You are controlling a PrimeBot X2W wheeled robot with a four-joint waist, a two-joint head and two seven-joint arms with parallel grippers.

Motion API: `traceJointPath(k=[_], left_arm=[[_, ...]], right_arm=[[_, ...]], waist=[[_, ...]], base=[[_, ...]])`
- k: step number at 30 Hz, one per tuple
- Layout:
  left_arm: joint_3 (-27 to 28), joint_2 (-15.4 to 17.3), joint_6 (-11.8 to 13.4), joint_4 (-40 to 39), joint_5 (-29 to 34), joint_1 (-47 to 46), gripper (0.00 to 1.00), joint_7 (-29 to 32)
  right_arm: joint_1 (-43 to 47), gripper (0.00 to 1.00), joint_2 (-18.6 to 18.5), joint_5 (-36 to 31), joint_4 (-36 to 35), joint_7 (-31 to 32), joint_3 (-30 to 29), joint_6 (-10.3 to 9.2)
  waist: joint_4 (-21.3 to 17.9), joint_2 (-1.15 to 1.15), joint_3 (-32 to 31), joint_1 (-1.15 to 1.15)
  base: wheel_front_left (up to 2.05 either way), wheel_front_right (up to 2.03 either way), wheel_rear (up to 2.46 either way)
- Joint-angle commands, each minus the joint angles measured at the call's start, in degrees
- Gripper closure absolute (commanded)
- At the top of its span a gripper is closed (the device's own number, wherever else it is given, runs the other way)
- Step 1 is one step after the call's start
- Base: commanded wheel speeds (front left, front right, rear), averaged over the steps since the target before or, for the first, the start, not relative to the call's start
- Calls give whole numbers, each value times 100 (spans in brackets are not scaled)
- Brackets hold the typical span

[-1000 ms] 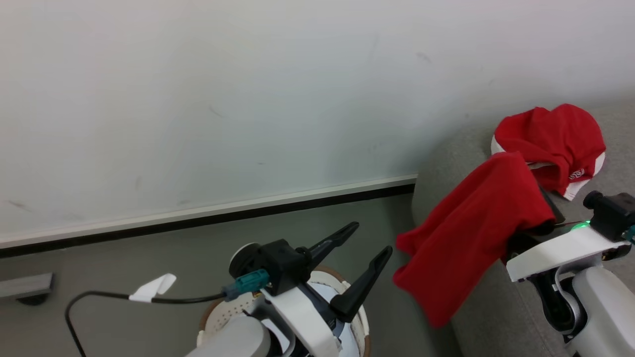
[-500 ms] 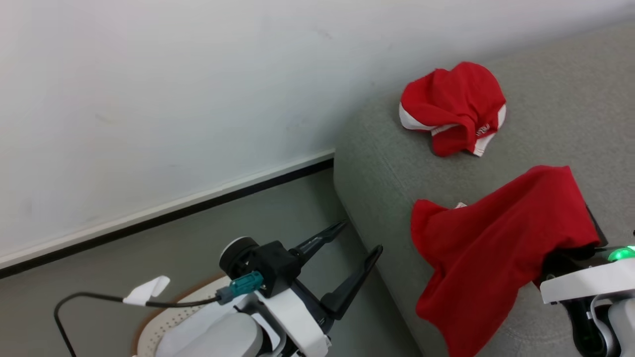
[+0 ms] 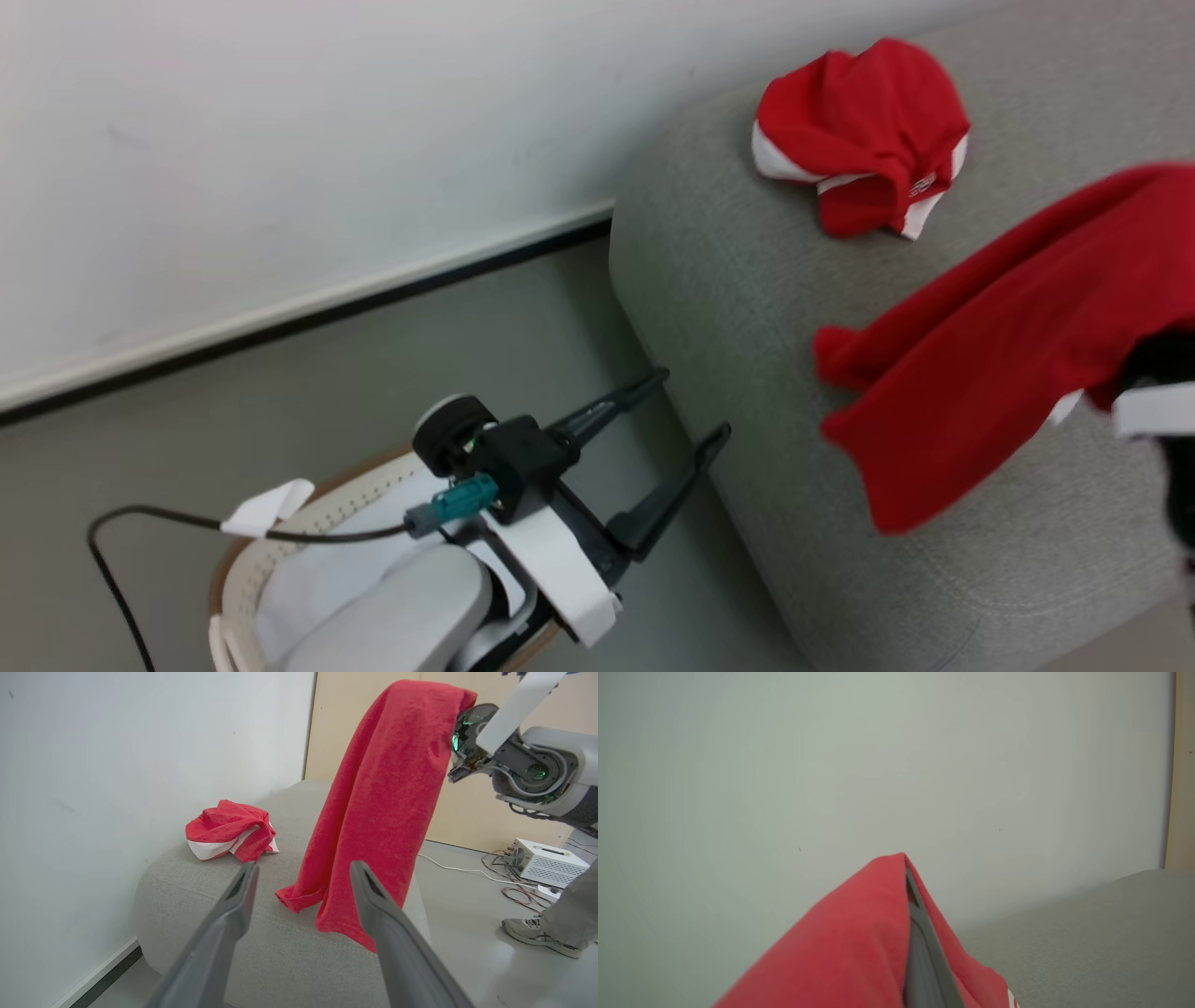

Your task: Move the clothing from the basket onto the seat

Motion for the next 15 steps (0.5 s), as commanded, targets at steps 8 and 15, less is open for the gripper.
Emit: traceJointPath(k=[8, 15], left_arm=[[73, 379, -122, -245, 150, -482, 0, 187], [153, 510, -186, -240, 75, -685, 0, 105]], right_arm=[[-1257, 100, -265, -565, 291, 376, -1408, -13], [-1609, 100, -841, -1105, 978, 1110, -2420, -13]], waist=[[850, -1, 1502, 0], [1450, -1, 2072, 0]], base=[[0, 0, 0], [0, 0, 0]])
